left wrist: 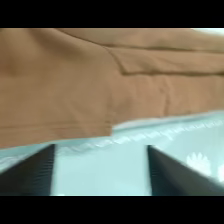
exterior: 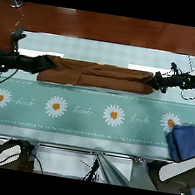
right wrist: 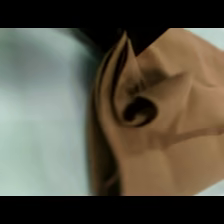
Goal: Fold the shirts.
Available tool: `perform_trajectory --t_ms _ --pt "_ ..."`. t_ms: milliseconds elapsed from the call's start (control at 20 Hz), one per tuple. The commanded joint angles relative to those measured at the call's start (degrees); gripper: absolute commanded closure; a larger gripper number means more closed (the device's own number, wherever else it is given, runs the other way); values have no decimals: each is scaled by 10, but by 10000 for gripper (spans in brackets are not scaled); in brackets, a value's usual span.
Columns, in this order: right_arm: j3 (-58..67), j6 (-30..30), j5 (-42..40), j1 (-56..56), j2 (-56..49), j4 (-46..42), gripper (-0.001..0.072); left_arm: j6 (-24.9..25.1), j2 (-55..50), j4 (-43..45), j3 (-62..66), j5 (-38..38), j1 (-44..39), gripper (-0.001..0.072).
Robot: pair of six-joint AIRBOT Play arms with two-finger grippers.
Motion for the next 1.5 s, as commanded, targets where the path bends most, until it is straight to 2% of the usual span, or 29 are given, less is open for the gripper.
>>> perform_trajectory --t_ms 0,100,150,200,350,500,700,800,1000,1250,1350,1450 --pt "24 -3 48 -3 55 -20 686 3 -14 -23 -1 4 -45 689" --pt "23 0 68 -17 122 -75 686 16 -21 -33 -1 11 -70 690" --pt "18 4 79 -20 156 -104 686 42 -24 -30 -1 29 -95 690" --pt "6 7 85 -20 196 -133 686 41 -28 -28 -1 54 -122 690" --pt "-65 10 85 -16 322 -154 686 -6 -75 -28 37 97 -208 691" --pt "-158 19 82 -16 463 -154 686 -41 -160 -28 131 86 -293 691" --pt "-238 66 91 -16 635 -155 686 -79 -291 -19 285 63 -389 691" --pt "-243 87 101 -16 690 -154 685 -135 -358 -12 358 31 -424 691" --pt "-243 100 127 -16 735 -151 685 -175 -452 -15 454 -17 -507 691" --pt "-243 99 129 -16 735 -144 685 -162 -485 -89 469 -18 -590 690" --pt "-243 98 128 -16 734 -144 686 -162 -482 -89 469 -28 -589 690" --pt "-243 97 128 -16 734 -144 686 -162 -472 -89 470 -54 -553 690"
